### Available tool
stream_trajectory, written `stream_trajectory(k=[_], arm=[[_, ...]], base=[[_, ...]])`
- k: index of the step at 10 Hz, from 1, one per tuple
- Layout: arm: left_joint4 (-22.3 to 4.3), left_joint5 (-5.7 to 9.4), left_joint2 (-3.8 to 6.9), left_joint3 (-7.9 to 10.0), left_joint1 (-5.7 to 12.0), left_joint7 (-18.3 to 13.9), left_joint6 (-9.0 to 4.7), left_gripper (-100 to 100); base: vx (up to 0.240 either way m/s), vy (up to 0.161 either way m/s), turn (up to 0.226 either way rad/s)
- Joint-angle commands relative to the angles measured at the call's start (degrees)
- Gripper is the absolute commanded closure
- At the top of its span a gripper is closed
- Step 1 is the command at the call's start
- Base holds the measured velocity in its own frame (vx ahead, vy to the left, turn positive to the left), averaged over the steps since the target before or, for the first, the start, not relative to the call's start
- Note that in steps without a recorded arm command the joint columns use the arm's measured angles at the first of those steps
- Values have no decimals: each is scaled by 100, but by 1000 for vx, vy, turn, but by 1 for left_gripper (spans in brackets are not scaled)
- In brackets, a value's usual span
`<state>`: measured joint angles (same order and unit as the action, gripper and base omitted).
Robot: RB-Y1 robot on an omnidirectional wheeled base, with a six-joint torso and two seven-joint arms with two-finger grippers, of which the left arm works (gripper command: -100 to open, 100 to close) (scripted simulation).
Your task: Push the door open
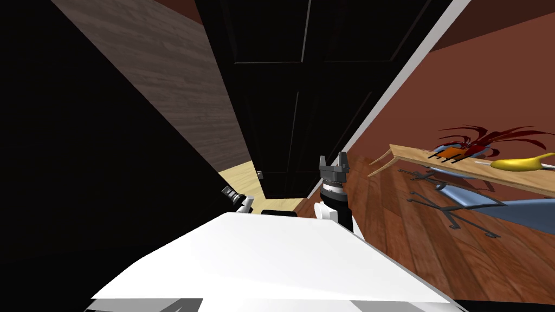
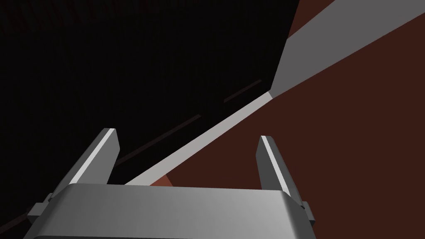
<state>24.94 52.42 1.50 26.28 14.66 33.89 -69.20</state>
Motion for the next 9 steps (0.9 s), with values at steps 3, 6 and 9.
stream_trajectory(k=[3, 6, 9], arm=[[395, 216, 43, 181, -110, 214, -65, 100], [546, 216, 43, 181, -110, 214, -65, 100], [409, 516, 89, 415, -89, 342, -291, 100]], base=[[13, 39, -52], [11, 84, -39], [11, 81, -147]])
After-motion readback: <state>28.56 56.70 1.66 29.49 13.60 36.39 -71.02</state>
